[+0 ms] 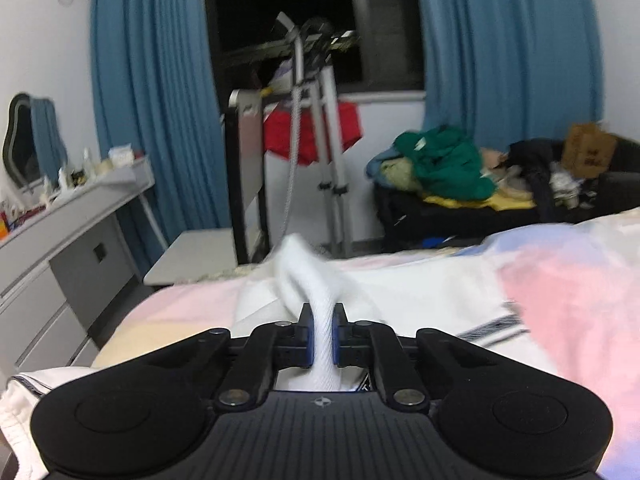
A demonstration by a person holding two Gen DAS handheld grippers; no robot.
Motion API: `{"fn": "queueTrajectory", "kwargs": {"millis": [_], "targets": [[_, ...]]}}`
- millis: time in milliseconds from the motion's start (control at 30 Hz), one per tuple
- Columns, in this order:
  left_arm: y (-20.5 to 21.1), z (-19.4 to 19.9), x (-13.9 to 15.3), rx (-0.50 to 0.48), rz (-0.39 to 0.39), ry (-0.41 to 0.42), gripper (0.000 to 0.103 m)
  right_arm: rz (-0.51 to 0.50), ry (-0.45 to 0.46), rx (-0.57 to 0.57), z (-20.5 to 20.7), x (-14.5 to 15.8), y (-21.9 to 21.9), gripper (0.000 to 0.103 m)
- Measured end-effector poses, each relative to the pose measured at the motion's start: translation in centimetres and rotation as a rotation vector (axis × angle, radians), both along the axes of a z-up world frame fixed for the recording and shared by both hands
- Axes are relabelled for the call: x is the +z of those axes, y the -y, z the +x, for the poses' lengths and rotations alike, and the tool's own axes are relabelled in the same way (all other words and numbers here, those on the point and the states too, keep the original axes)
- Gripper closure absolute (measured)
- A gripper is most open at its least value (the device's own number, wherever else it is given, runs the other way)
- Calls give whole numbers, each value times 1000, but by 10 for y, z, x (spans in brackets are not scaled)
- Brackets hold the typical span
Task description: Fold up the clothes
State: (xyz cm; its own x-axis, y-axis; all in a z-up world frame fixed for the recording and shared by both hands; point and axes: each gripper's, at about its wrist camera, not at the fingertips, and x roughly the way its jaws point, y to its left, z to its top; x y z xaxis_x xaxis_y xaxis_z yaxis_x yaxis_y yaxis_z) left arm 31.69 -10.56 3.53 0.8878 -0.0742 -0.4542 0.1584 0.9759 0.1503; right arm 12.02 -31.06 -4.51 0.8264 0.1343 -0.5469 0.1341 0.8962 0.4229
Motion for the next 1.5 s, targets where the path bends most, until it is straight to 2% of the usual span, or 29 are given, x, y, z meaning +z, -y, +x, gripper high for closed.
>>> {"fn": "queueTrajectory", "kwargs": {"millis": [133,267,367,433,533,667,767,833,967,1033,1133,1300,1367,1467,1500], "targets": [[0,-79,11,-84,22,46,96,-13,6,-1,-7,2,2,25],[-8,-159,-1,-119,22,4,96,-45,35,12,-20,12,-3,25],[-16,-204,-21,-116,24,-49,96,-17,66,14,-36,24,-2,25],[-25,-217,-32,-78,-15,-100,96,17,91,10,-48,33,-1,25],[-37,-222,-40,-4,-119,-193,96,111,104,-9,-65,48,4,24],[-46,-216,-42,53,-203,-218,96,295,145,-3,-77,69,6,23],[-53,-215,-41,43,-238,-199,96,305,171,38,-66,82,-2,24],[-59,-214,-44,34,-268,-183,96,280,165,64,-46,87,-7,27],[-73,-214,-55,-12,-307,-164,96,284,86,92,21,83,-13,31],[-81,-213,-61,-37,-328,-166,96,293,62,91,68,72,-16,33],[-98,-207,-67,-75,-405,-155,96,305,25,86,140,55,-20,34],[-130,-184,-83,-136,-527,-146,96,243,-43,10,259,23,-27,36],[-144,-173,-90,-152,-580,-136,96,224,-60,-12,298,10,-30,42],[-156,-160,-100,-180,-630,-132,96,200,-47,-43,335,1,-34,56],[-159,-156,-104,-188,-643,-132,96,190,-38,-52,346,-2,-35,65]]}}
